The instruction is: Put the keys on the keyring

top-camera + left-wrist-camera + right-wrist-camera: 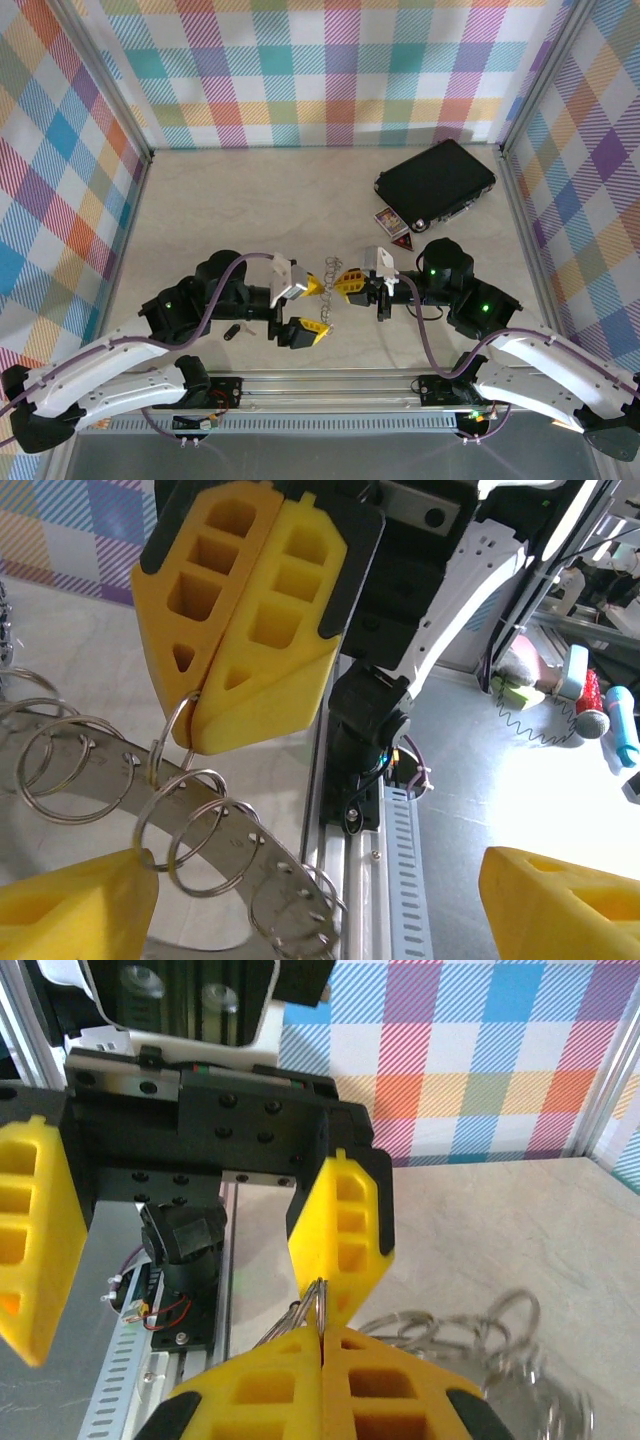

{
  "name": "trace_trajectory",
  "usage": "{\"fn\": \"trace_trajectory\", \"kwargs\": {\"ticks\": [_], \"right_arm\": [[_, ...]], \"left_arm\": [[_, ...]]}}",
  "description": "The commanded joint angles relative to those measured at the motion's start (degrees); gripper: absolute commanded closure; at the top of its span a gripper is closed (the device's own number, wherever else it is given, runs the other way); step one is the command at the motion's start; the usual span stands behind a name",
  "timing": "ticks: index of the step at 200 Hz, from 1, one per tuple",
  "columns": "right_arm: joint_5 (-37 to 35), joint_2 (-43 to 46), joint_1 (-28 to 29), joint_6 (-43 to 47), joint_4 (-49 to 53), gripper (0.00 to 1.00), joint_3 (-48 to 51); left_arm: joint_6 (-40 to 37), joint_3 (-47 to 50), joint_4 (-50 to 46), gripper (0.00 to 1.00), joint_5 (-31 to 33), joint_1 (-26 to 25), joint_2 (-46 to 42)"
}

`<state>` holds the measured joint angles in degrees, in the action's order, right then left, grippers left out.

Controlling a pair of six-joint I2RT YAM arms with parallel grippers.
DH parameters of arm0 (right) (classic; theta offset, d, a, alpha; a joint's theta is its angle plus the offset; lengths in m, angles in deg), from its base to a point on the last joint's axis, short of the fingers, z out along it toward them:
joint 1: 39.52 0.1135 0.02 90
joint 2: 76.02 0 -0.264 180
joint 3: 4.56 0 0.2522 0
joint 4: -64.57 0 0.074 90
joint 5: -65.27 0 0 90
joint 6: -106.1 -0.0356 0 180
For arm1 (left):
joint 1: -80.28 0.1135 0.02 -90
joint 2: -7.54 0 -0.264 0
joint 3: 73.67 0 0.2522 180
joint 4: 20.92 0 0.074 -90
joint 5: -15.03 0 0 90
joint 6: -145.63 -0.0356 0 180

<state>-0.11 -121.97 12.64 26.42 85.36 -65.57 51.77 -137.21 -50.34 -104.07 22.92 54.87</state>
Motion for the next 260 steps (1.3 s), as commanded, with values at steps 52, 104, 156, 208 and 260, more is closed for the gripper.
{"fn": "trace_trajectory", "kwargs": {"ticks": [52, 104, 156, 208, 260], "right_arm": [[0.0, 0.9, 0.0, 0.5, -4.3, 1.00, 0.6], [0.5, 2.2, 0.0, 0.4, -4.6, 1.00, 1.6], [0.6, 2.3, 0.0, 0.1, -4.8, 1.00, 1.9], [-0.2, 2.4, 0.0, 0.3, -4.6, 1.00, 1.9], [-0.8, 2.1, -0.1, 0.5, -4.4, 1.00, 2.1]], "left_arm": [[0.2, -0.1, 7.2, 0.14, -1.8, -0.7, 1.1], [0.9, 2.1, 7.7, 0.10, 7.9, -0.6, -3.2], [0.1, 0.0, 6.8, 0.10, 0.7, -0.5, 0.4], [0.0, -0.9, 6.3, 0.13, -7.6, -0.5, 1.9], [0.4, -1.6, 5.4, 0.17, -11.0, -0.5, 1.0]]}}
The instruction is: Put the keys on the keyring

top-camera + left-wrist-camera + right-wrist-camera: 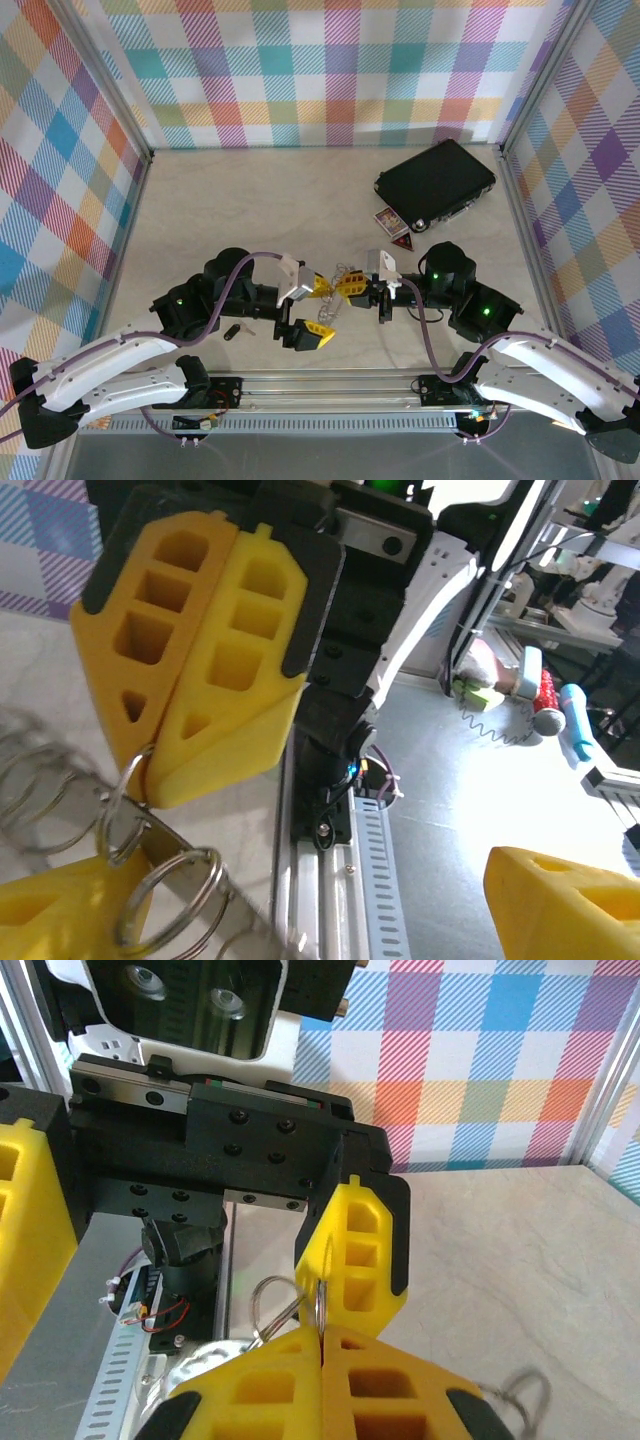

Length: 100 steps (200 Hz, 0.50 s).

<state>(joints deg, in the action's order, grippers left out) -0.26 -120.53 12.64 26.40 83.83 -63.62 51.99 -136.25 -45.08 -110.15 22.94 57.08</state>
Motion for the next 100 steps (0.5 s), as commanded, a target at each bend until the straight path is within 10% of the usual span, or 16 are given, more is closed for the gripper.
{"fn": "trace_trajectory", "kwargs": {"ticks": [1, 100], "right_arm": [[-0.6, 0.7, -0.1, 0.5, -2.9, 1.00, 0.2], [-0.4, 0.8, 0.0, 1.3, -2.2, 1.00, -0.6]], "left_arm": [[0.1, -2.6, 0.0, 0.17, -4.9, -0.5, -1.2], [-2.1, -2.1, -3.2, 0.48, 9.4, -0.5, -7.5]]}}
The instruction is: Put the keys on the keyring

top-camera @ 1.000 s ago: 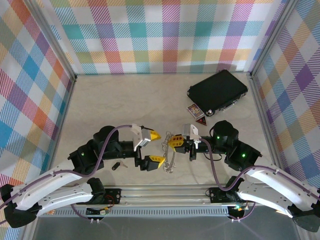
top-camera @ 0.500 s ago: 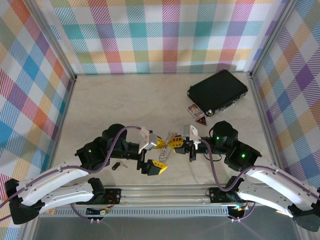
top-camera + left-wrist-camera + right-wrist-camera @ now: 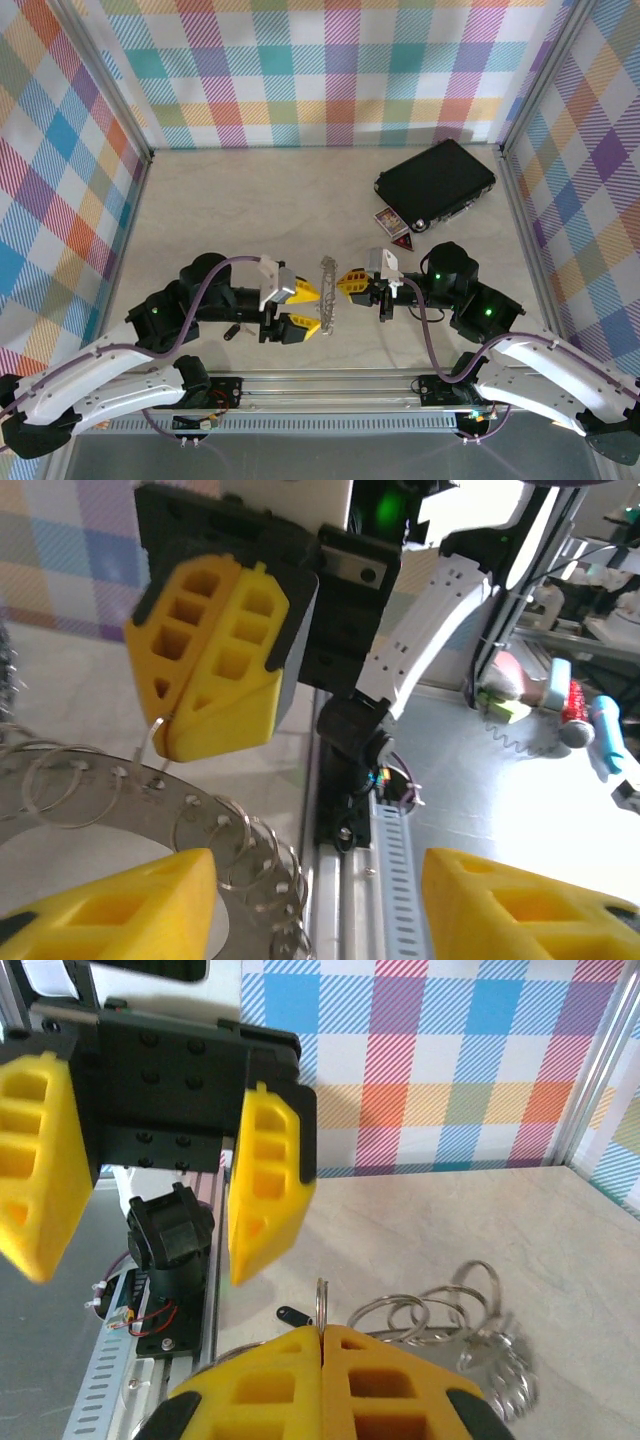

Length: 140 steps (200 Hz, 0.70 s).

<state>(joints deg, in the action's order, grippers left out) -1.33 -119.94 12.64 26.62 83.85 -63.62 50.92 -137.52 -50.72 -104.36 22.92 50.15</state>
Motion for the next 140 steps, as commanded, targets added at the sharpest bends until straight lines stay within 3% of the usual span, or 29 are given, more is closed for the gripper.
{"fn": "trace_trajectory", "kwargs": {"ticks": [1, 38, 96, 140], "right_arm": [[0.8, 0.2, -0.1, 1.0, -2.3, 1.00, -0.6], [2.7, -0.6, 0.0, 1.2, -1.7, 1.00, -1.5], [6.1, -1.3, 0.0, 2.0, -0.8, 1.00, -1.8], [8.4, -1.4, -0.1, 3.2, -0.4, 1.00, -2.2]], "left_arm": [[-1.1, -0.9, 2.4, 0.48, 3.8, -0.5, -0.5], [-4.8, -3.3, 2.0, 0.54, 7.0, -0.5, 2.6], [-7.1, -4.4, 4.6, 0.67, 6.1, -0.4, 5.5], [-7.4, -4.8, 4.2, 0.71, 6.8, -0.5, 5.8]]}}
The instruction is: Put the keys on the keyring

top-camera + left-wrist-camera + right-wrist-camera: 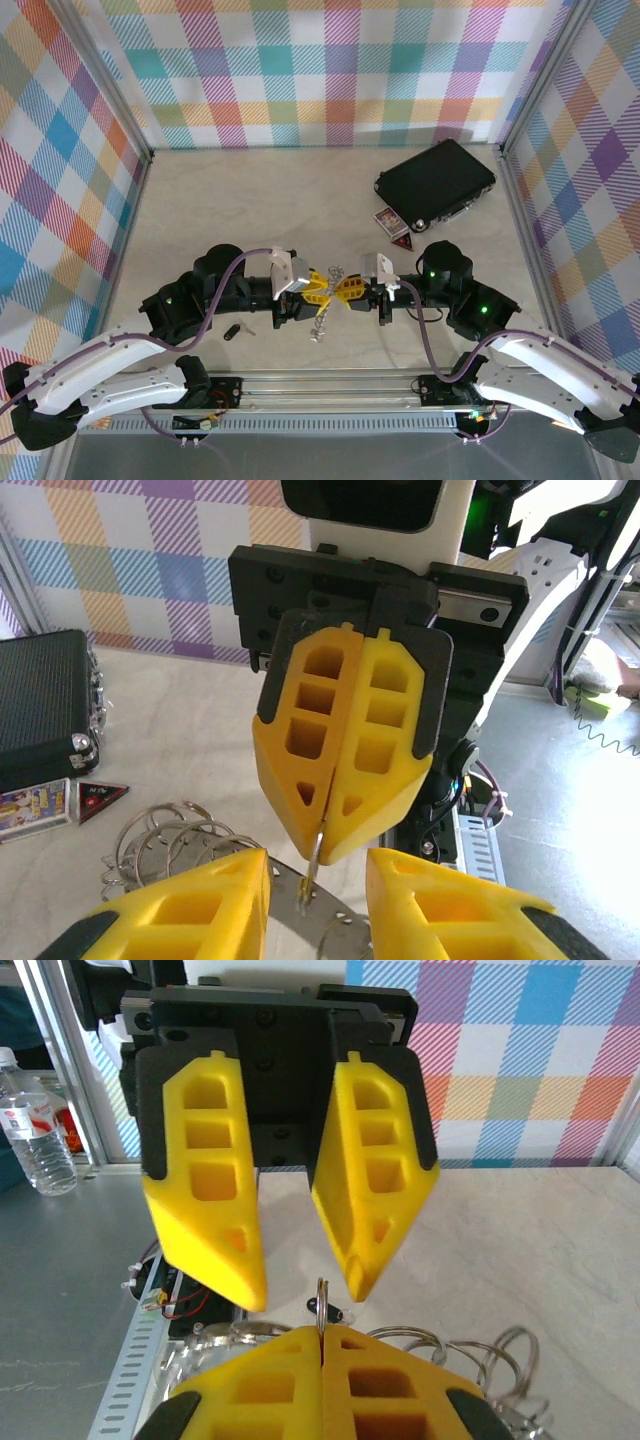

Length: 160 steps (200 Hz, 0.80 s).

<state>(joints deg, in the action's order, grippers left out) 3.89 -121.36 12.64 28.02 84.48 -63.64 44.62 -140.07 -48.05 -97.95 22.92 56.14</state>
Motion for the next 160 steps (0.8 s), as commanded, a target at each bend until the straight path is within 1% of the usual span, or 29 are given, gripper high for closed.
{"fn": "trace_trajectory", "kwargs": {"ticks": [1, 54, 107, 112, 128, 160], "right_arm": [[3.2, 0.0, -0.1, 1.8, -1.0, 1.00, -2.2], [4.2, -0.3, 0.0, 1.8, -1.4, 1.00, -2.7], [5.2, -0.2, 0.0, 1.1, -2.2, 1.00, -2.8], [5.3, -0.2, -0.1, 1.1, -2.1, 1.00, -2.9], [5.9, -0.3, 0.0, 0.9, -2.4, 1.00, -3.0], [6.3, -0.5, 0.0, 0.9, -2.5, 1.00, -3.0]], "left_arm": [[-1.1, -2.3, 1.5, 0.71, 0.3, -0.5, -0.2], [-2.0, -2.9, -1.2, 0.82, 0.3, -0.4, 0.2], [-1.9, -2.3, -2.1, 0.82, -1.0, -0.5, 0.2], [-1.9, -2.2, -4.0, 0.82, -1.1, -0.5, 0.1], [-1.9, -2.0, -4.3, 0.82, -1.0, -0.5, -0.1], [-1.9, -2.0, -3.7, 0.86, -1.6, -0.5, -0.1]]}}
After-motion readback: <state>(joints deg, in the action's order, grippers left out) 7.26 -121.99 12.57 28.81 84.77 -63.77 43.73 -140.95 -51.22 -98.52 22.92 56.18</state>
